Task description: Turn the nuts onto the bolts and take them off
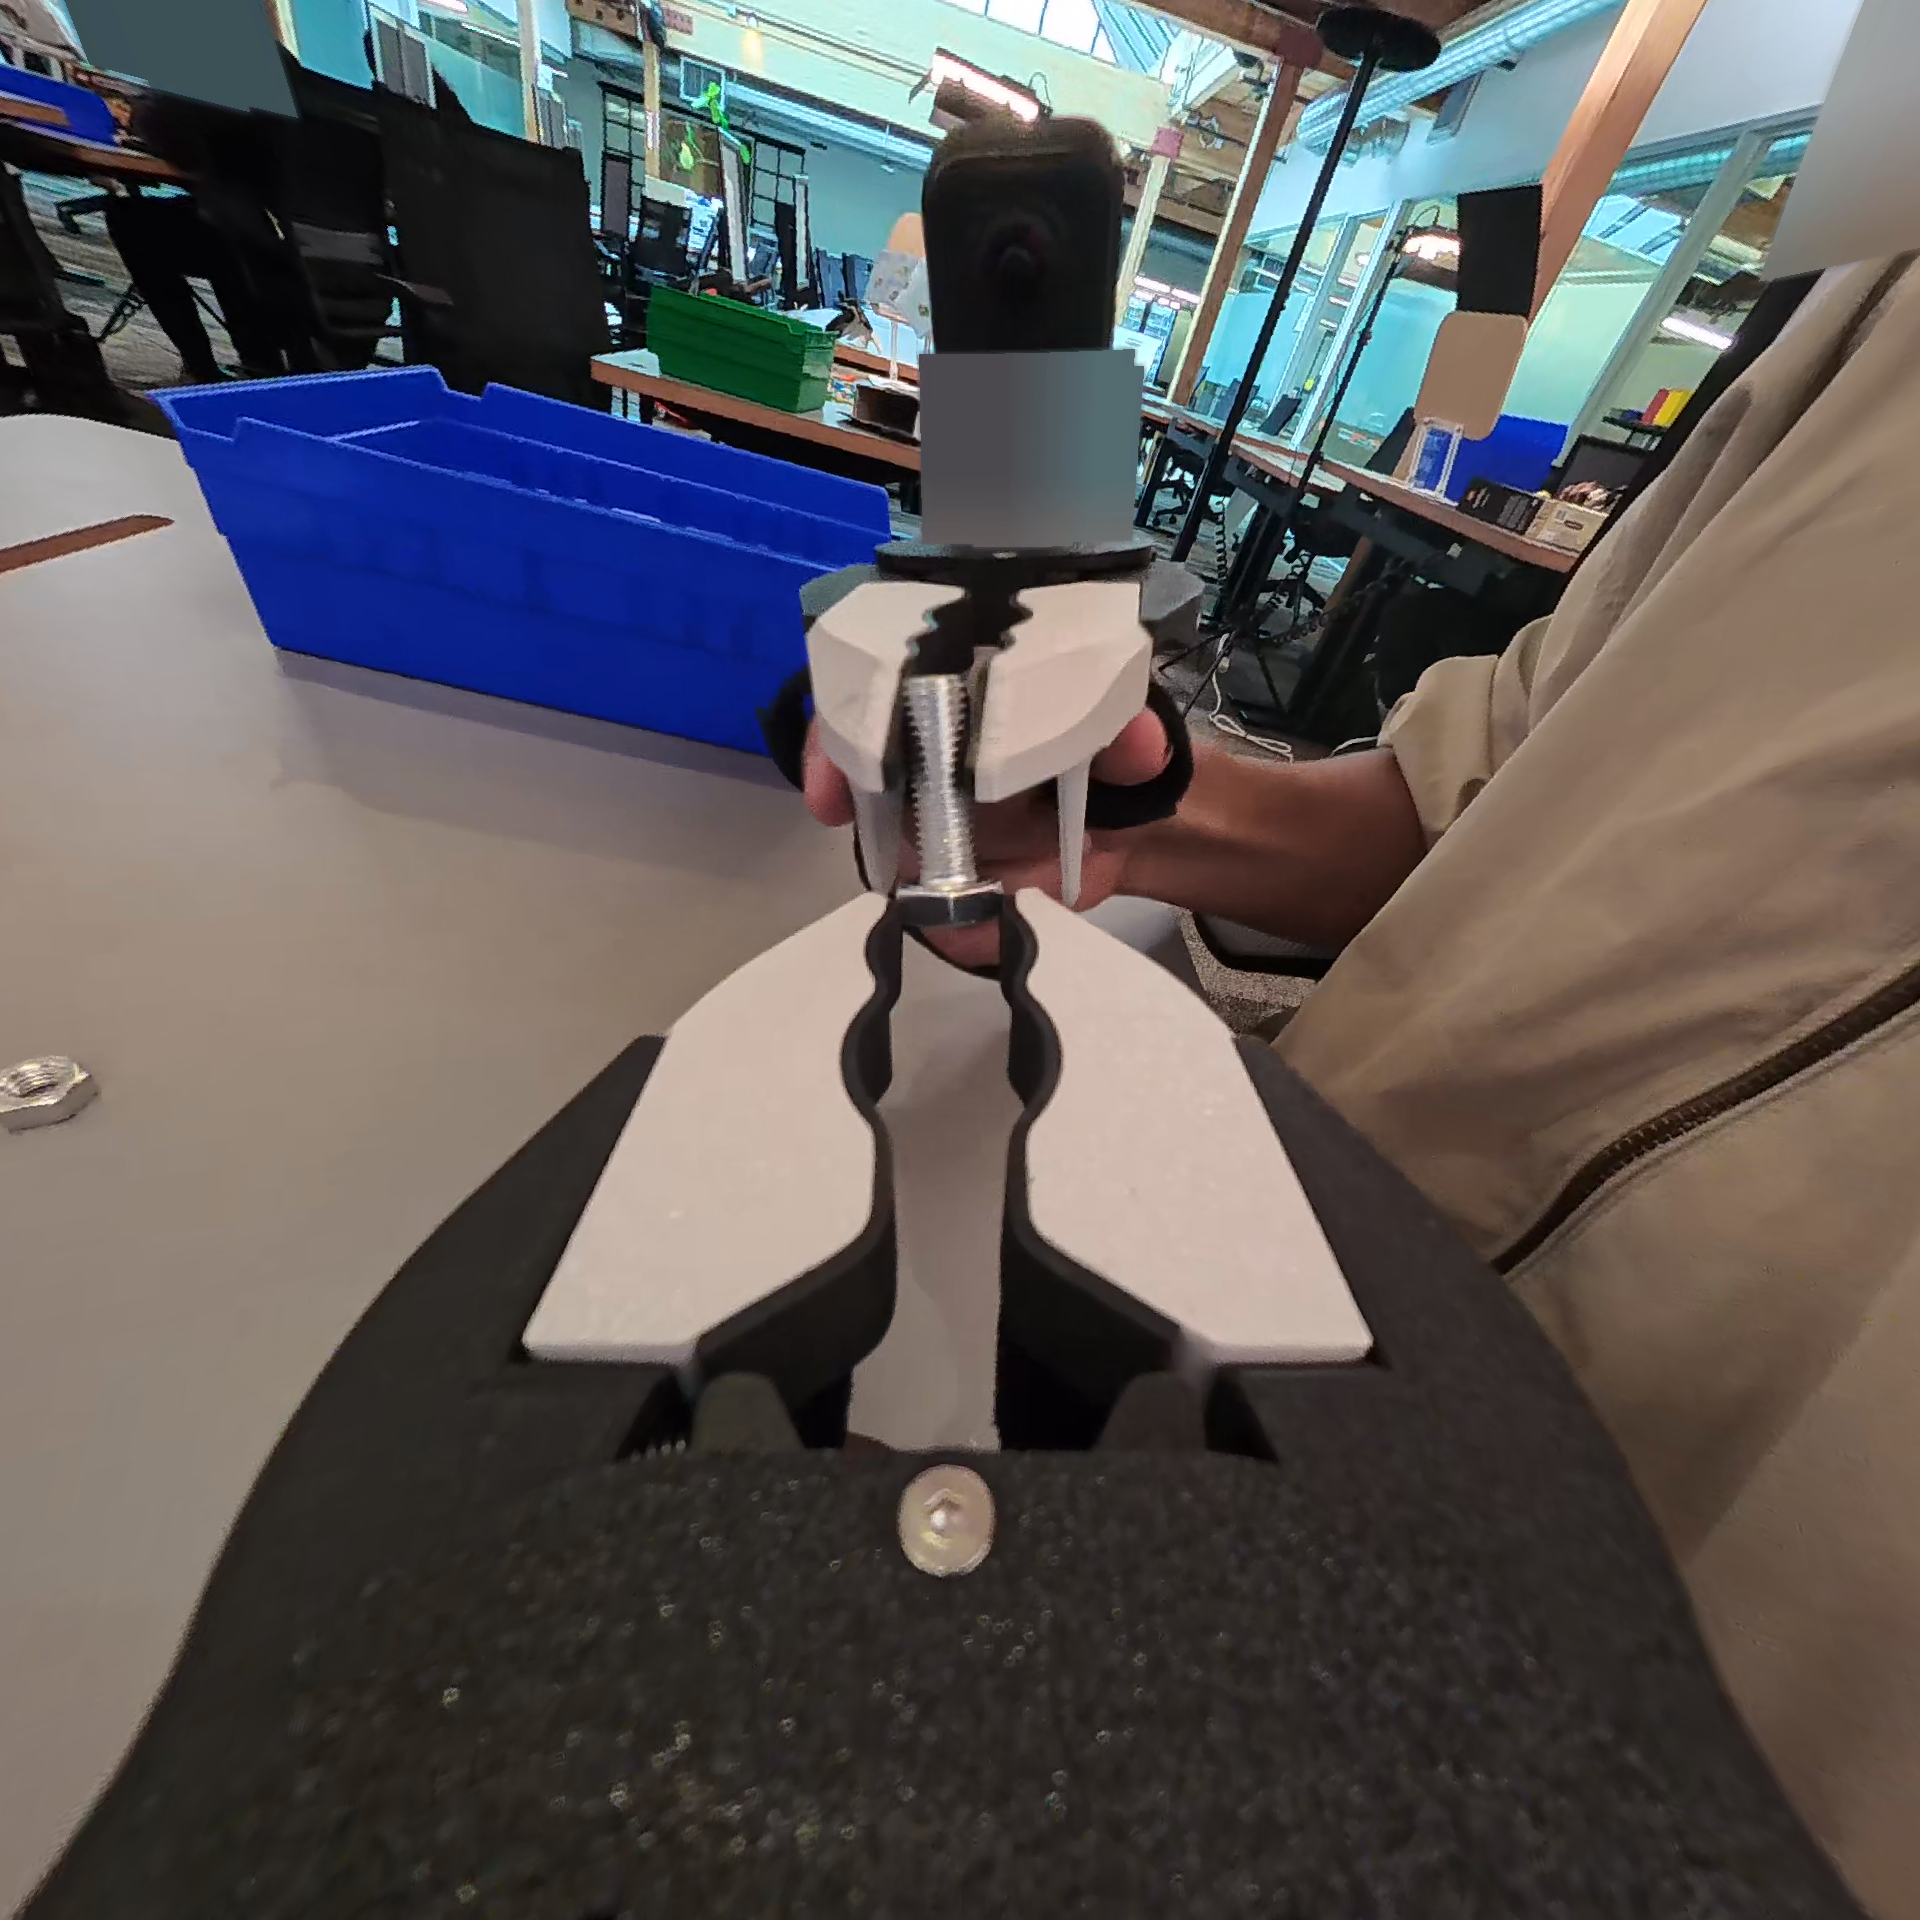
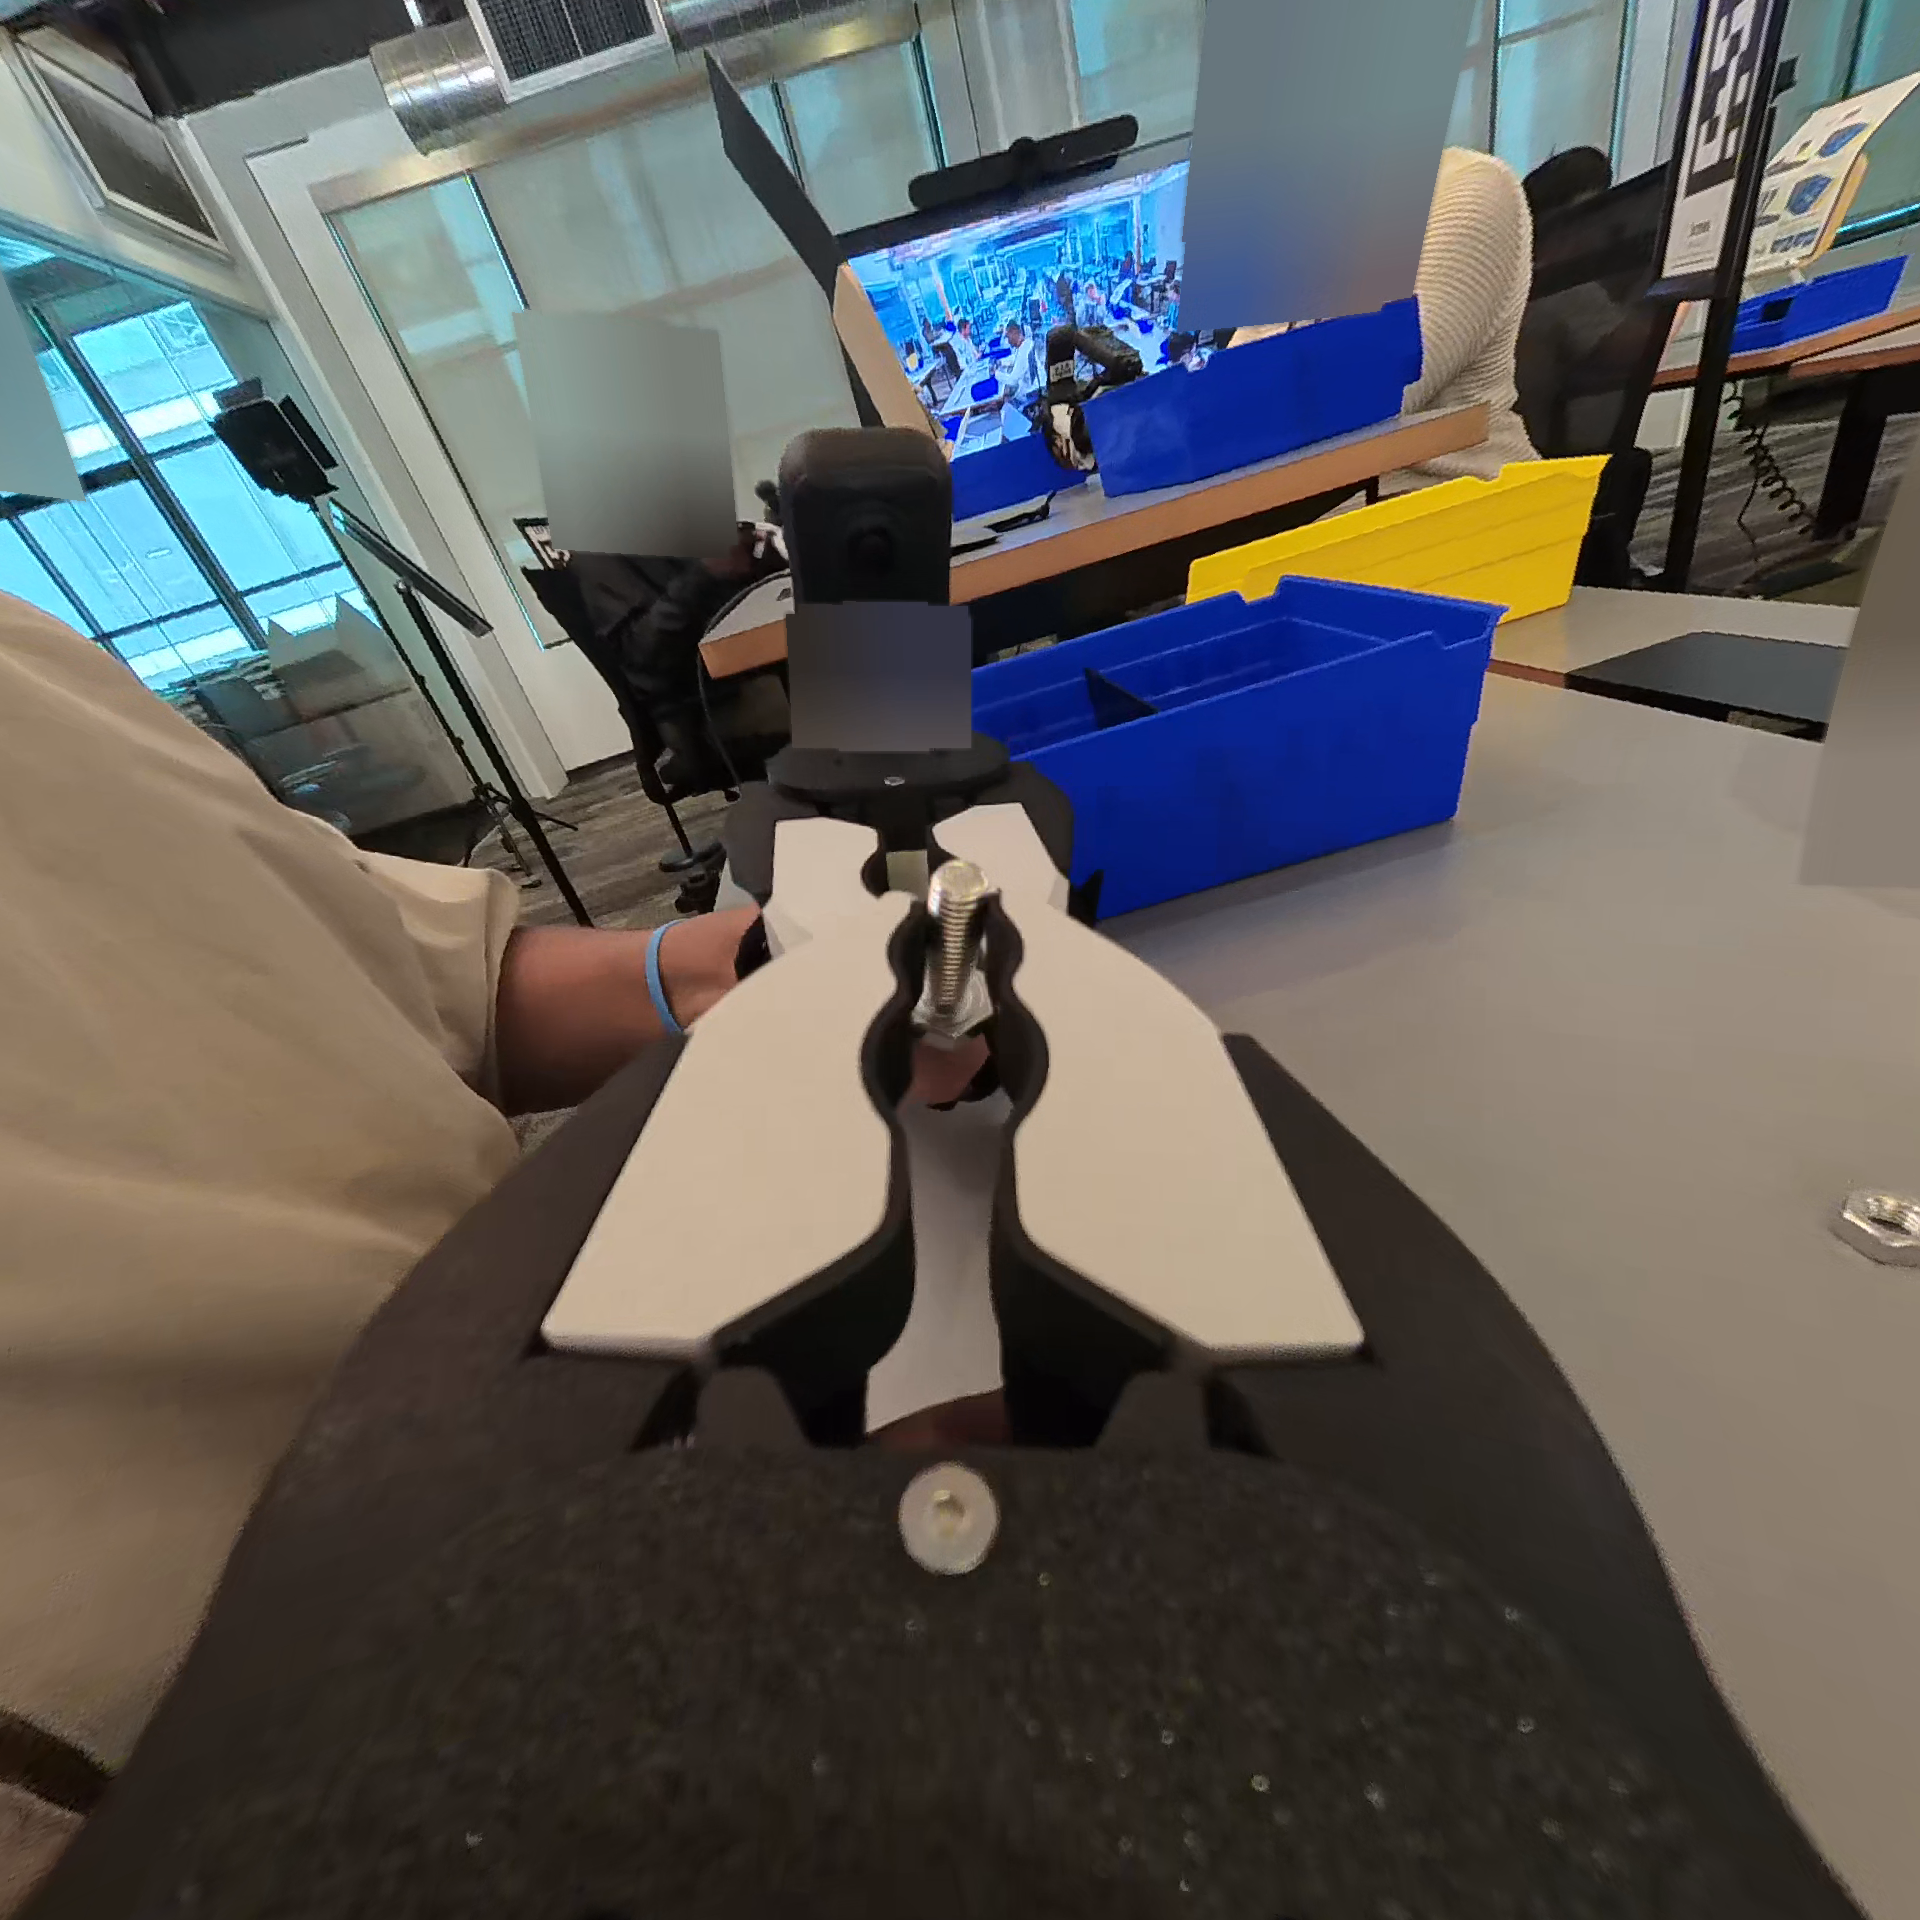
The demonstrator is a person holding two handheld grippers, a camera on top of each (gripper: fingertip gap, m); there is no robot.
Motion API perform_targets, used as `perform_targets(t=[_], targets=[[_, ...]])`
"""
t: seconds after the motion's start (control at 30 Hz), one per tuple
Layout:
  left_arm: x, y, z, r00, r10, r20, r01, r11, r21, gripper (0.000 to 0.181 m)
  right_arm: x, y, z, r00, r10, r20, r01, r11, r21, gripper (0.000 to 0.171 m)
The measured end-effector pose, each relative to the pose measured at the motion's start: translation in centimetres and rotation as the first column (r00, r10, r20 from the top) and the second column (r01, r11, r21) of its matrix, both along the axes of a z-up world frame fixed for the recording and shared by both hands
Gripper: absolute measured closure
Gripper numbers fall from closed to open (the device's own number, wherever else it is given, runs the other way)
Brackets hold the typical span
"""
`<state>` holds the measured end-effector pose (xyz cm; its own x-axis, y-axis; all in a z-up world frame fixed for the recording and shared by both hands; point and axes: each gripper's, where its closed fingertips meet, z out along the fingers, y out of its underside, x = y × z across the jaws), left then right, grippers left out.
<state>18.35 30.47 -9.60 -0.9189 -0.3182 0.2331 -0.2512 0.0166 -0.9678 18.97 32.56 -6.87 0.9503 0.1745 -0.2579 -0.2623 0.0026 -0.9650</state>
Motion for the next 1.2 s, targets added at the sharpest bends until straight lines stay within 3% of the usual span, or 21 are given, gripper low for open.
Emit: perform_targets(t=[0.27, 0.6, 0.73, 0.87, 1.2], targets=[[0.4, 0.6, 0.1, 1.0, 0.019, -0.022, -0.02, 0.999, -0.027, 0.161, 0.09, 0.34, -0.36, 0.998, -0.042, 0.052, 0.042, 0.999, 0.004, 0.161], [0.51, 0.93, 0.42, 0.997, 0.059, 0.058, -0.059, 0.998, -0.003, 0.161, 0.38, 0.35, -0.12, 0.996, -0.039, -0.075, 0.043, 0.998, 0.049, 0.162], [0.72, 0.87, -0.08, 0.995, 0.077, 0.069, -0.079, 0.996, 0.033, 0.153, 0.42, 0.3, 0.03, 0.993, -0.037, -0.116, 0.045, 0.996, 0.072, 0.162], [0.61, 0.8, 0.09, 0.995, 0.068, 0.076, -0.07, 0.997, 0.027, 0.163, 0.25, 0.41, -0.06, 0.994, -0.042, -0.097, 0.048, 0.997, 0.064, 0.162], [0.06, 0.77, 0.71, 0.997, 0.036, 0.068, -0.036, 0.999, -0.002, 0.164, -0.24, 0.29, 0.42, 0.995, 0.017, -0.098, -0.009, 0.996, 0.086, 0.162]])
